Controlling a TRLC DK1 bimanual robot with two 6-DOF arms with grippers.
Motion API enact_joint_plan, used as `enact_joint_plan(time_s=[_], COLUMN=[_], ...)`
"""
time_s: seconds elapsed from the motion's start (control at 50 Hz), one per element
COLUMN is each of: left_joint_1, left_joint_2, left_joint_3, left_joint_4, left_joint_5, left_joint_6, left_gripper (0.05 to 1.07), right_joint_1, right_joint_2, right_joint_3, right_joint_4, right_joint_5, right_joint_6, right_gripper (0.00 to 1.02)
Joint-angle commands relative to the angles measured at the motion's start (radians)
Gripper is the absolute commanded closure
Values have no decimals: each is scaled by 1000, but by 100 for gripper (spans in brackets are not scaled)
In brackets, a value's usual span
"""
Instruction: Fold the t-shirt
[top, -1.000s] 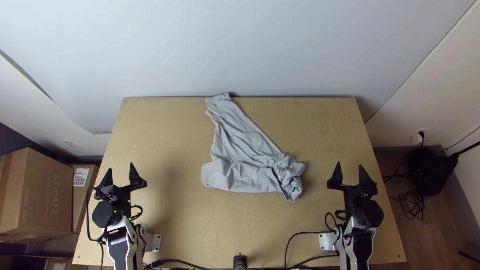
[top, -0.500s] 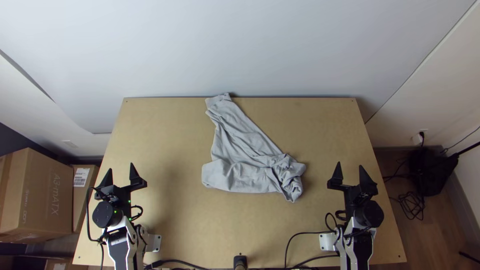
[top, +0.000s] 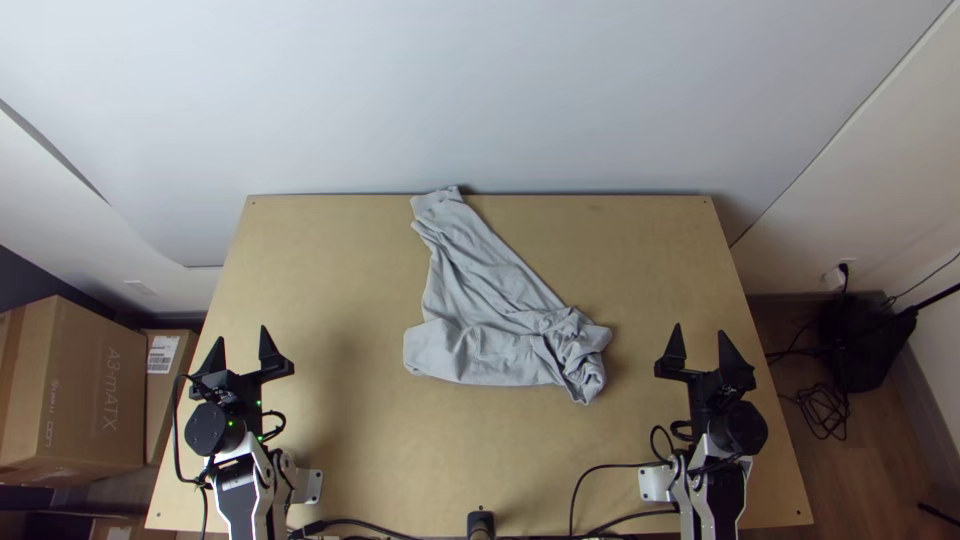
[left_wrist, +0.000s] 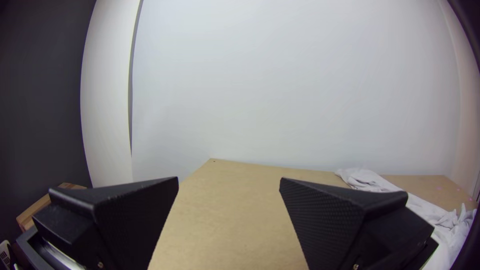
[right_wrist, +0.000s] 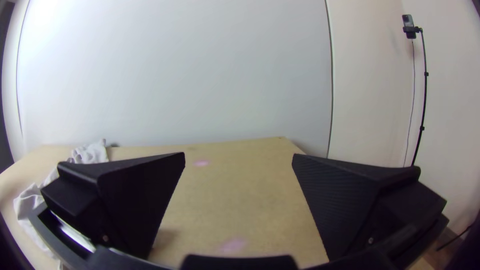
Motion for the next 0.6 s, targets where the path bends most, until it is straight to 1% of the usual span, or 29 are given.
enact_joint_plan(time_s=[0.0, 0.24, 0.28, 0.42, 0.48, 0.58], left_joint_1=[6, 6, 6, 6, 6, 6], left_joint_2=[-6, -6, -6, -6, -6, -6], left_joint_3=[-43, -43, -43, -43, -43, -43], left_joint_4=[-29, -29, -29, -29, -29, -29], left_joint_5=[3, 3, 3, 3, 3, 3], left_joint_6=[15, 15, 15, 15, 15, 15], left_gripper=[10, 10, 10, 10, 10, 10], right_joint_1=[-6, 1, 6, 89, 107, 109], right_joint_2=[-2, -2, -2, -3, -5, -5], right_joint_3=[-4, -4, -4, -4, -4, -3], right_joint_4=[-17, -17, -18, -18, -18, -18], right_joint_5=[1, 1, -1, 4, 12, 27], right_joint_6=[16, 17, 31, 77, 105, 105], right_gripper=[3, 3, 3, 3, 3, 3])
